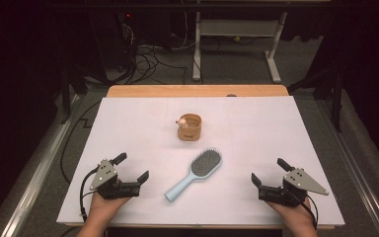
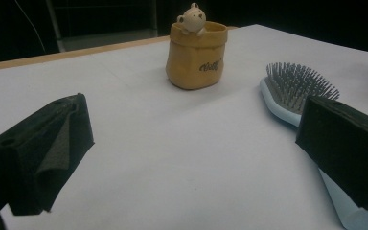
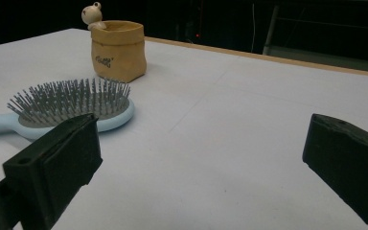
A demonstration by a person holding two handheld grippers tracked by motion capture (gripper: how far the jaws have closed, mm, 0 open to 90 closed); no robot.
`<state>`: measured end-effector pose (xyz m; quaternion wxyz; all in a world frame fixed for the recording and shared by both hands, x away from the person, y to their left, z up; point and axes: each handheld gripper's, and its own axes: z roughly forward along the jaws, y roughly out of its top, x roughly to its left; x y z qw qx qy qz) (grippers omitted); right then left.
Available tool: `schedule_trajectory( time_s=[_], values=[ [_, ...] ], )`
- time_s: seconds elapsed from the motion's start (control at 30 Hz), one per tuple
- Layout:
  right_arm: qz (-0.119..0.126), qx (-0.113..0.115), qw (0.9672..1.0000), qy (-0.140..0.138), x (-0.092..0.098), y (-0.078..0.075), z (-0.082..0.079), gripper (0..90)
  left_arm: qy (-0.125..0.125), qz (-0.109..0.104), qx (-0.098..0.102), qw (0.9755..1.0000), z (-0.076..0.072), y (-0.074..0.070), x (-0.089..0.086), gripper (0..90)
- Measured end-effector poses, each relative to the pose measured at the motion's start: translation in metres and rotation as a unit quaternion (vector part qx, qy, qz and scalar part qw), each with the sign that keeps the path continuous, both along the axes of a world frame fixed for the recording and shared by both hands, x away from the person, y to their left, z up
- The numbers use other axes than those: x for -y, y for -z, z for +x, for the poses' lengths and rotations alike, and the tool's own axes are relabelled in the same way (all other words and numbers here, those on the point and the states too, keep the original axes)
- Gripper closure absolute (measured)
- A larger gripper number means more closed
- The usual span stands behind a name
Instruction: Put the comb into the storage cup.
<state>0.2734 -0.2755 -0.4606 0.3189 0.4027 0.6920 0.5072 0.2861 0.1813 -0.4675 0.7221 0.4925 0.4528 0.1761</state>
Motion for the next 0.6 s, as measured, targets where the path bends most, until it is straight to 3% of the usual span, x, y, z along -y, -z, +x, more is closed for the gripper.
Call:
schedule_trajectory(
  time_s=[0.6],
  values=[
    [0.006,-0.008,0.9999,-0.005,0.0006,0.0008,0.0010,0.3,0.005,-0.010,0.002,0.9999,-0.0010,-0.0005,0.0022,0.2]
  ],
)
